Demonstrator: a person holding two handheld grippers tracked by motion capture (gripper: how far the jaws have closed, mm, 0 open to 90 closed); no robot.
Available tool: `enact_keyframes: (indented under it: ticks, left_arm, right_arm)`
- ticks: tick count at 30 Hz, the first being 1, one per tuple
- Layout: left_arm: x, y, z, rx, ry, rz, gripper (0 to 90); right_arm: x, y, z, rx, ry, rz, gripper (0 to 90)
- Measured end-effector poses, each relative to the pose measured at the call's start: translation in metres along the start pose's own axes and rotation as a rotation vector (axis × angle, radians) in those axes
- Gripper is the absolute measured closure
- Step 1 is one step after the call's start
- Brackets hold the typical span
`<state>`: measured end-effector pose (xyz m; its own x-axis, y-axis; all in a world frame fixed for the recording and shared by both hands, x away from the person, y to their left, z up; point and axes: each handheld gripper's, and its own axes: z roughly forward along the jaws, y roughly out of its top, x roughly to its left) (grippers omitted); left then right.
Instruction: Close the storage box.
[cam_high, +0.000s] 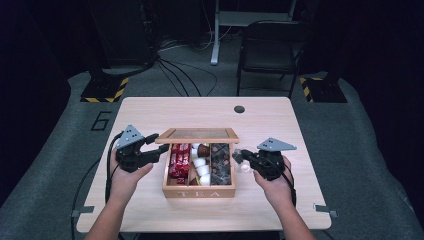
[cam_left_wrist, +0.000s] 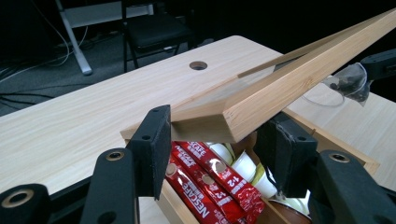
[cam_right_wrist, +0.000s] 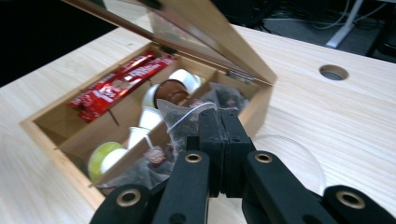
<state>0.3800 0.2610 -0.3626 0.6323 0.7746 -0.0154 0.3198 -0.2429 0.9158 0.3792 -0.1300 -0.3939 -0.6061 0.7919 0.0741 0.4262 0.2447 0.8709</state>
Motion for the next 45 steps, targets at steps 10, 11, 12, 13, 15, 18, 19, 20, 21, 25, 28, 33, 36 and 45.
enact_keyframes:
  ticks: [10,11,12,13,15,18,19,20,21,25,28,33,36,45]
  left_arm:
    - [0.001,0.000,0.001,-0.013,0.004,-0.003,46.0]
    - [0.001,0.000,0.001,-0.013,0.004,-0.003,46.0]
    - [0.001,0.000,0.001,-0.013,0.004,-0.003,46.0]
    - [0.001,0.000,0.001,-0.013,0.004,-0.003,46.0]
    - [0.000,0.000,0.001,-0.012,0.005,-0.003,46.0]
    - [0.000,0.000,0.001,-0.013,0.005,-0.003,46.0]
    - [0.000,0.000,0.001,-0.011,0.005,-0.003,46.0]
    - [0.000,0.000,0.001,-0.010,0.006,-0.003,46.0]
    - [0.000,0.000,0.001,-0.010,0.006,-0.003,46.0]
    - [0.000,0.000,0.001,-0.011,0.005,-0.003,46.0]
    - [0.000,0.000,0.001,-0.012,0.005,-0.003,46.0]
    - [0.000,0.000,0.001,-0.012,0.005,-0.003,46.0]
    - [0.000,0.000,0.001,-0.010,0.004,-0.005,46.0]
    - [0.000,0.000,0.000,-0.004,0.002,-0.001,46.0]
  right_arm:
    - [-0.022,-0.008,0.010,0.036,-0.087,0.021,89.6]
    - [-0.024,-0.009,0.011,0.036,-0.092,0.026,89.6]
    - [-0.025,-0.009,0.012,0.036,-0.096,0.030,89.6]
    - [-0.025,-0.009,0.012,0.036,-0.096,0.030,89.6]
    - [-0.027,-0.010,0.014,0.041,-0.103,0.033,89.6]
    - [-0.029,-0.012,0.016,0.053,-0.112,0.029,89.5]
    - [-0.030,-0.012,0.017,0.055,-0.119,0.023,89.5]
    - [-0.030,-0.013,0.017,0.057,-0.122,0.020,89.4]
    - [-0.030,-0.013,0.018,0.059,-0.125,0.023,89.4]
    - [-0.031,-0.014,0.020,0.063,-0.131,0.013,89.4]
    - [-0.032,-0.016,0.022,0.068,-0.135,0.019,89.4]
    - [-0.031,-0.017,0.024,0.074,-0.138,0.020,89.2]
    - [-0.032,-0.018,0.026,0.079,-0.139,0.016,89.0]
    - [-0.029,-0.021,0.029,0.089,-0.153,-0.004,81.4]
